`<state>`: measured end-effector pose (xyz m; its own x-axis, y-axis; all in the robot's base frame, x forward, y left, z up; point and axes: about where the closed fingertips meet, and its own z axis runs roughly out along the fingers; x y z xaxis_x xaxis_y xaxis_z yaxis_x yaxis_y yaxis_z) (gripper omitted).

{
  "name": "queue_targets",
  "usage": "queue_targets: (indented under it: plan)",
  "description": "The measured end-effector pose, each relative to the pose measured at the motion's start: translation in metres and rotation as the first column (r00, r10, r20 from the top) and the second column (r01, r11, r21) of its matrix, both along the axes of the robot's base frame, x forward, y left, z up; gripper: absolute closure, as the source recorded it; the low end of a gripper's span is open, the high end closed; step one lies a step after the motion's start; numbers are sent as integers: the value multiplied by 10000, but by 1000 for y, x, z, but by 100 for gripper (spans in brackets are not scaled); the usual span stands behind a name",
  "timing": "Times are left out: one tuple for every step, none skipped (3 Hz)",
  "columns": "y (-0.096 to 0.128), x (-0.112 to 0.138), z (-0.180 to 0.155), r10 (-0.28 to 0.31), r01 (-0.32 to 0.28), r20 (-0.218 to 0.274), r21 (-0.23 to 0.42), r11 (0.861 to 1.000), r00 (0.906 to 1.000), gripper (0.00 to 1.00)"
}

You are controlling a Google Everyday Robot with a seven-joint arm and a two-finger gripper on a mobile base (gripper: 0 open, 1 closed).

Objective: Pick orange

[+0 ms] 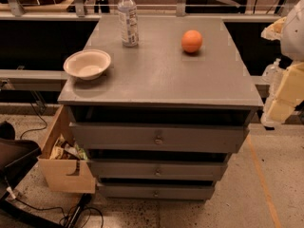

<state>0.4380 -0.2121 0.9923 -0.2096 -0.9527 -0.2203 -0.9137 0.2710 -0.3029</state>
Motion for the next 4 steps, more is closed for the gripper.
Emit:
queue_targets:
  plan:
    - [0, 0, 0, 0, 0, 2, 0, 10000, 10000, 0]
    - [-2, 19, 2, 33, -48, 633, 248, 9997, 9980, 0]
    - [-11, 54, 2, -211, 32, 1792, 1000, 9950, 9836, 0]
    - [-25, 108, 6, -806, 46, 3090, 2392, 9710, 9476, 0]
